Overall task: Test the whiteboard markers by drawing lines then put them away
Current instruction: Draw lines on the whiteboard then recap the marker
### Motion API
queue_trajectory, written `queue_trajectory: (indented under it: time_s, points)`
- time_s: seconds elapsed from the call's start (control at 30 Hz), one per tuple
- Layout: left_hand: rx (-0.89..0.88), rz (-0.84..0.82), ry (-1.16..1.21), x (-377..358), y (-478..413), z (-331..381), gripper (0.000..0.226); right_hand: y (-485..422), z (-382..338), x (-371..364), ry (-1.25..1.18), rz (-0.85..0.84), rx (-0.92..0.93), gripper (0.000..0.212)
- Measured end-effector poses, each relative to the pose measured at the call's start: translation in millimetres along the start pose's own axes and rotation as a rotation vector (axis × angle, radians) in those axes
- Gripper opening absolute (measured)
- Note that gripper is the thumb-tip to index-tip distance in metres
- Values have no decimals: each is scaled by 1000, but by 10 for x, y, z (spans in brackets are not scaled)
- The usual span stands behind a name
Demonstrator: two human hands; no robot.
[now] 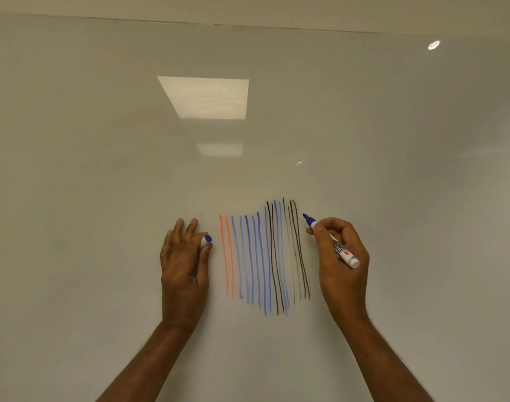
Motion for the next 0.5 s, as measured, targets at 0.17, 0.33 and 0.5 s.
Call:
queue_trajectory:
  time_s: [0.17, 0.33, 0.5]
  points:
    - [-25, 44, -41, -15, 22, -41, 35, -205, 33, -83, 80, -34, 94, 16]
    - [-22, 73, -72, -7, 24, -45, 31, -208, 61, -70, 139, -14, 132, 15]
    - [-24, 78, -96, -1, 23, -31, 31, 98, 179, 82, 173, -18, 170, 11]
Point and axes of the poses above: each hand's wrist, its own y-axis away from the middle knuckle, its own x-axis out of the back of the hand, z = x × y, the point moved 7 cm from there along -y, towards the middle knuckle, and after that the axes turned 5 degrees about -z, right-handed, at the moved point
